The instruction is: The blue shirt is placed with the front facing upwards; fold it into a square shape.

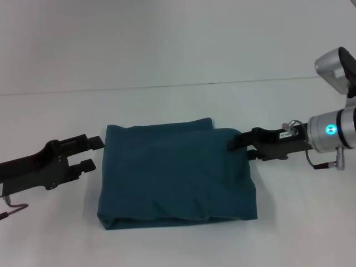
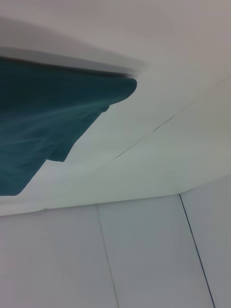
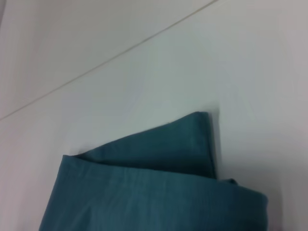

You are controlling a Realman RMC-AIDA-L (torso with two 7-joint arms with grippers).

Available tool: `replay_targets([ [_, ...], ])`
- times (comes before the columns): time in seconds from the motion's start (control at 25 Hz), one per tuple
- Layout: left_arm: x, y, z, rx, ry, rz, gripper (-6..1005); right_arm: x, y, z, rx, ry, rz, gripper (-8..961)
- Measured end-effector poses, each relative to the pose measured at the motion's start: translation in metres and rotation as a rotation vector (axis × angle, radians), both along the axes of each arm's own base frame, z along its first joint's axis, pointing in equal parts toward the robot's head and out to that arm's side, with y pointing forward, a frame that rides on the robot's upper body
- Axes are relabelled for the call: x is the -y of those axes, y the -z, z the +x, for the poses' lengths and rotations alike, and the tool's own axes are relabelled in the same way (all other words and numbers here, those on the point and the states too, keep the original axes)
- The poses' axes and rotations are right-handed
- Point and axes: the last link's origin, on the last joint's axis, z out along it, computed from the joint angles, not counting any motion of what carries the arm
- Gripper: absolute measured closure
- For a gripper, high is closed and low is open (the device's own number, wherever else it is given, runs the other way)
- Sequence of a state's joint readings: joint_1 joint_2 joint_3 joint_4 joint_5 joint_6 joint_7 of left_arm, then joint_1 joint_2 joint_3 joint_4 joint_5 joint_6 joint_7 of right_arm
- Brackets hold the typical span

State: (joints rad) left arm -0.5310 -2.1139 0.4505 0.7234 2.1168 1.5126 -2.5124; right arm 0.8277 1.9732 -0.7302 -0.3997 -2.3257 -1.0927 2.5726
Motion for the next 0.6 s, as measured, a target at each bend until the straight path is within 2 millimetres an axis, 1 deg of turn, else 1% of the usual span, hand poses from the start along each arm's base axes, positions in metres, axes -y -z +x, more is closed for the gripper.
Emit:
replay_targets([
  [0.36, 0.0001, 0.0001, -0.0001, 0.001, -0.001, 0.0, 267, -0.0022, 0.0002, -0.0015, -0.007, 0.011, 0.015, 247],
  [0.6, -0.0006, 0.0, 0.0002, 0.0, 0.0, 0.002, 267, -0.0055, -0.001, -0.0032, 0.009, 0.001, 0.024, 390],
])
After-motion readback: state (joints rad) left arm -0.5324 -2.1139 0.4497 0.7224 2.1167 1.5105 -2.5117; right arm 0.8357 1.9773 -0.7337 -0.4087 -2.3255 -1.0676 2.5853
